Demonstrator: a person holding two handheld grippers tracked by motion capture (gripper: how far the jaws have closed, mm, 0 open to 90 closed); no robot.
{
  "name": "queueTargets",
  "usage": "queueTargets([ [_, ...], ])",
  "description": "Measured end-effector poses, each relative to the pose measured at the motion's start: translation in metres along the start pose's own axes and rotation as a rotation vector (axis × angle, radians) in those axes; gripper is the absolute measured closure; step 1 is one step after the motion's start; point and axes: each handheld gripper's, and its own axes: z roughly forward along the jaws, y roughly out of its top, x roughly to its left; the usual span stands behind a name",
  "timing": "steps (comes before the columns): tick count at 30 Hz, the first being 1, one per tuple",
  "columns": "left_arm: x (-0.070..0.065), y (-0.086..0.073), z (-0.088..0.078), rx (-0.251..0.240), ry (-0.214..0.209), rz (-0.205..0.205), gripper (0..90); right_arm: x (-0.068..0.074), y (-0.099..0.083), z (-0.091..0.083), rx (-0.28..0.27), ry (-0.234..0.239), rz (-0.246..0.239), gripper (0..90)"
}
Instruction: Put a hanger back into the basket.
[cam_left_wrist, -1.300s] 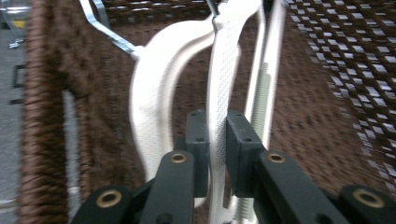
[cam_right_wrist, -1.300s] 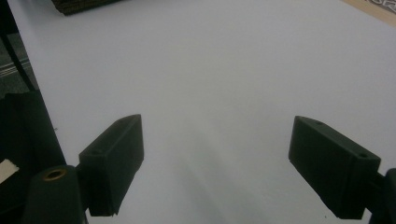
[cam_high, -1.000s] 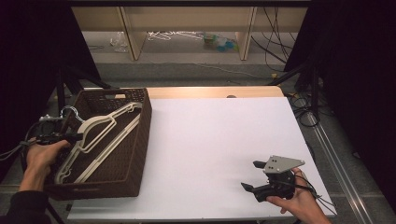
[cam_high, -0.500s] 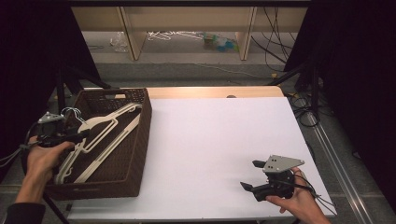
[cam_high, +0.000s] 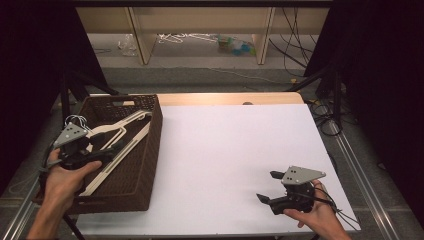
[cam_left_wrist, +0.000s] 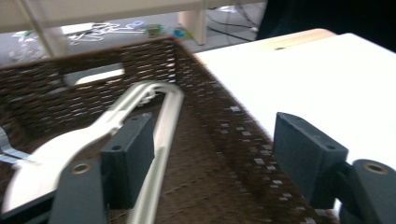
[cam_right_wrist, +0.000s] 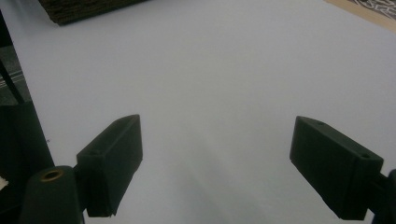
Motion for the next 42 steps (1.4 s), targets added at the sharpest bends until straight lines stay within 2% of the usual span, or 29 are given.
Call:
queueTargets([
  [8,-0.030,-0.005,0.005,-0.029,-0.053,0.034,27.4,-0.001,0.001,-0.003,-0.031,-0.014,0.017,17.8],
  [11,-0.042,-0.008,0.008,-0.024,-0.063,0.050,26.8,-0.001,0.001,-0.002,-0.034,-0.015,0.030,17.8],
  [18,-0.059,-0.014,0.014,-0.038,-0.100,0.081,25.4,-0.001,0.000,-0.002,-0.046,-0.011,0.048,17.5],
  [25,-0.080,-0.019,0.018,-0.043,-0.137,0.095,22.9,-0.002,0.000,-0.003,-0.066,-0.017,0.058,17.3],
  [26,-0.083,-0.020,0.018,-0.046,-0.141,0.114,21.7,-0.002,0.000,-0.003,-0.069,-0.019,0.059,17.2],
  [33,-0.103,-0.024,0.019,-0.043,-0.185,0.157,17.6,-0.001,0.000,-0.004,-0.095,-0.024,0.067,17.1],
  [39,-0.116,-0.032,0.019,-0.083,-0.211,0.176,16.3,0.000,-0.001,-0.005,-0.122,-0.039,0.070,17.0],
  [41,-0.120,-0.035,0.018,-0.095,-0.222,0.171,16.0,0.001,-0.001,-0.005,-0.120,-0.028,0.071,17.0],
  [42,-0.122,-0.037,0.018,-0.102,-0.225,0.178,16.0,0.001,-0.002,-0.004,-0.139,-0.033,0.062,16.9],
])
